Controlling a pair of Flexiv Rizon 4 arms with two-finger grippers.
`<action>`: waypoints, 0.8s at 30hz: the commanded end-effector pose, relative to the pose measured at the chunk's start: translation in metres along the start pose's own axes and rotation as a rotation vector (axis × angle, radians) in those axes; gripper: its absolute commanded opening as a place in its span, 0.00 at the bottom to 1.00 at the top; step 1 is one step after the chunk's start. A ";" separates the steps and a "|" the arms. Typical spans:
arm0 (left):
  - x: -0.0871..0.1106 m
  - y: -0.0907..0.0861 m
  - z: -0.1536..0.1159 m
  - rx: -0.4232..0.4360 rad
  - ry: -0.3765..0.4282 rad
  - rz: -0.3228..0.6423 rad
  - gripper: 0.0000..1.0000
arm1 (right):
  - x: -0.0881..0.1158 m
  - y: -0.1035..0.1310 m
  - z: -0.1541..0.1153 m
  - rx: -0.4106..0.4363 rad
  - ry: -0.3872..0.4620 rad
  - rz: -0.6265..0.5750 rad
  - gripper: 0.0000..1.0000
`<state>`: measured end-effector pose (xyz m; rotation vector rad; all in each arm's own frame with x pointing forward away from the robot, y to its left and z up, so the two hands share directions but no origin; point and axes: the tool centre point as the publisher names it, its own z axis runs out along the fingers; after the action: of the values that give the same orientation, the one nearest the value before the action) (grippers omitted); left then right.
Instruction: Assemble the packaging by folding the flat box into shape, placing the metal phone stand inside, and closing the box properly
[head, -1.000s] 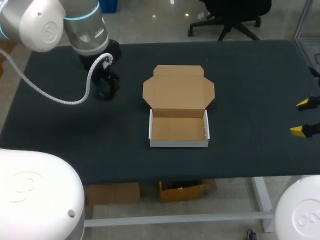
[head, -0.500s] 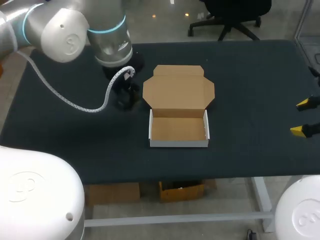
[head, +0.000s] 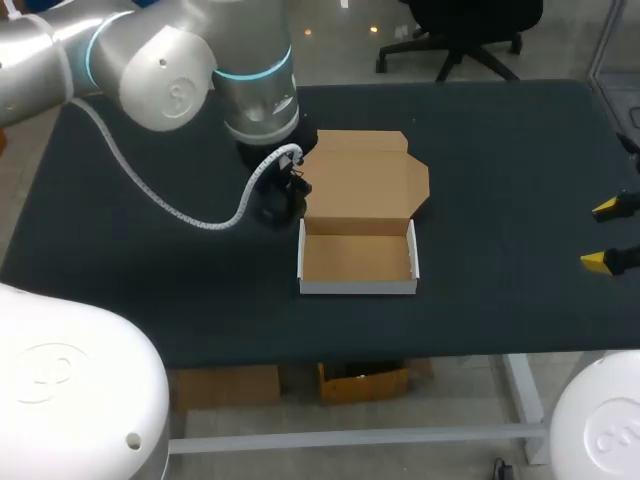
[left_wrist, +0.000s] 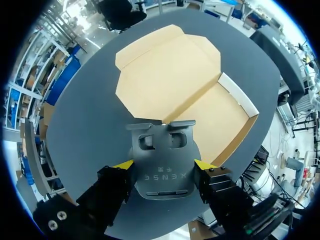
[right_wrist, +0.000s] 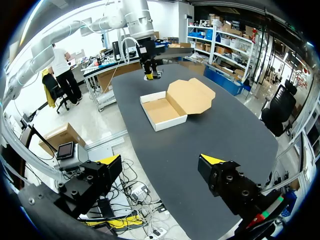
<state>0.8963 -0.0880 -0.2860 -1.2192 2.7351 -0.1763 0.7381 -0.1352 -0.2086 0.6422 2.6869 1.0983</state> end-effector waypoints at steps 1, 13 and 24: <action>0.009 -0.007 0.004 -0.011 0.000 0.002 0.00 | 0.000 0.000 -0.001 -0.004 0.002 -0.002 1.00; 0.037 -0.020 0.017 -0.007 0.025 -0.017 0.00 | 0.000 0.000 -0.001 -0.004 0.002 -0.002 1.00; 0.063 -0.033 0.024 0.001 0.022 -0.028 0.00 | 0.000 0.000 -0.001 -0.004 0.002 -0.002 1.00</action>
<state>0.8829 -0.1503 -0.3071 -1.2639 2.7453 -0.2144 0.7379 -0.1350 -0.2083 0.6425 2.6869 1.0980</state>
